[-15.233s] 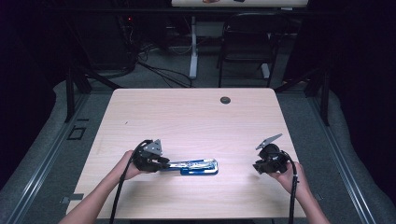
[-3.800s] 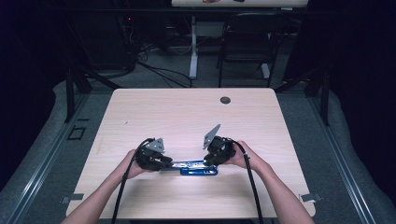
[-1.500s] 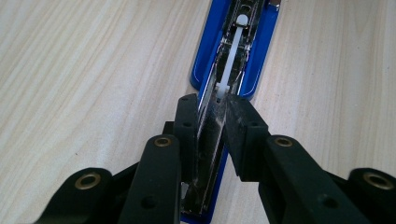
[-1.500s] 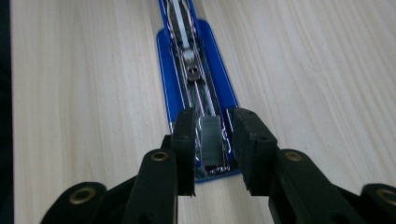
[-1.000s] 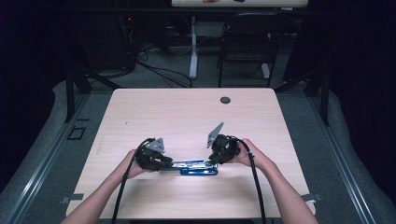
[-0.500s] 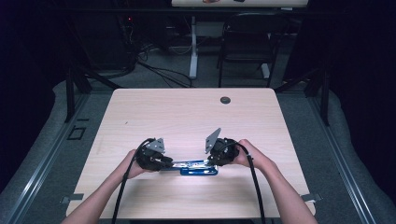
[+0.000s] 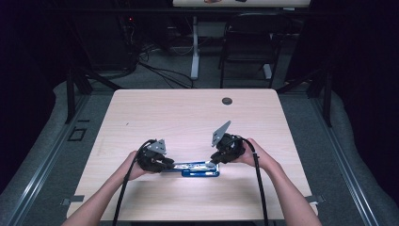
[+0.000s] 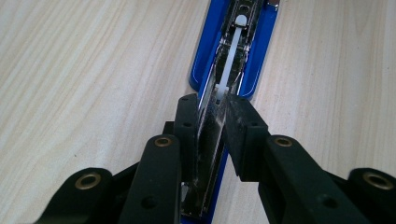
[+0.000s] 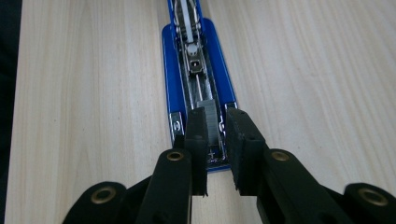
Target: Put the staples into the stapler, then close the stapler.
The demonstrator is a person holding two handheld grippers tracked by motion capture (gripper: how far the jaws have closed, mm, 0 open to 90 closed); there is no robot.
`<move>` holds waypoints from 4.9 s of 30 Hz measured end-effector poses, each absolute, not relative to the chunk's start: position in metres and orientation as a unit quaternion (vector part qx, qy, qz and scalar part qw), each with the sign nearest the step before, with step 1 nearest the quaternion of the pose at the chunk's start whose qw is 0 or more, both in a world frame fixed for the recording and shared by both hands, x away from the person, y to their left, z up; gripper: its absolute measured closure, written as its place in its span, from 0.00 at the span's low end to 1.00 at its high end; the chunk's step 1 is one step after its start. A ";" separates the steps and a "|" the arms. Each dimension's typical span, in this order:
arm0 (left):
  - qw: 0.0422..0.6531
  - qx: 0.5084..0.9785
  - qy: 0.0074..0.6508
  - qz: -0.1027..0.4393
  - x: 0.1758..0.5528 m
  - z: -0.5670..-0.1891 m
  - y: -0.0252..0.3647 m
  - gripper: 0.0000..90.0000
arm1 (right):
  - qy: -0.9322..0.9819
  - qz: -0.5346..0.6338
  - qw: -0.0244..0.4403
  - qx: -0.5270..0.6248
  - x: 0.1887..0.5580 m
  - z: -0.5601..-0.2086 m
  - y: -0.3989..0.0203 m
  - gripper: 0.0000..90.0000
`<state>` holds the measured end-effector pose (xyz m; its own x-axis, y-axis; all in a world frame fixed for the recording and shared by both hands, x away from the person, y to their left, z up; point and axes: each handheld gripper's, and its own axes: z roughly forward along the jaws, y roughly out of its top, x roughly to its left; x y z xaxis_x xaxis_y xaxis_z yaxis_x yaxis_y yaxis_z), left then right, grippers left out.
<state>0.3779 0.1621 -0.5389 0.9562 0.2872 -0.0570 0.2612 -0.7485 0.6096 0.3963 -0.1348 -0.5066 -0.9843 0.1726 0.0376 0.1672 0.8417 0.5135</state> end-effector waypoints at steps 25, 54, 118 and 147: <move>0.323 0.935 0.146 0.020 0.378 -0.539 0.162 0.83 | 0.960 0.262 0.034 0.089 0.394 -0.506 -0.130 0.91; 0.316 0.938 0.142 0.027 0.372 -0.537 0.171 0.70 | 0.951 0.268 0.041 0.146 0.379 -0.529 -0.074 0.94; 0.285 0.947 0.146 0.020 0.376 -0.545 0.175 0.64 | 0.937 0.293 0.032 0.187 0.375 -0.528 -0.070 0.94; 0.299 0.946 0.118 0.028 0.370 -0.523 0.175 0.69 | 0.930 0.313 0.047 0.189 0.372 -0.528 -0.049 0.97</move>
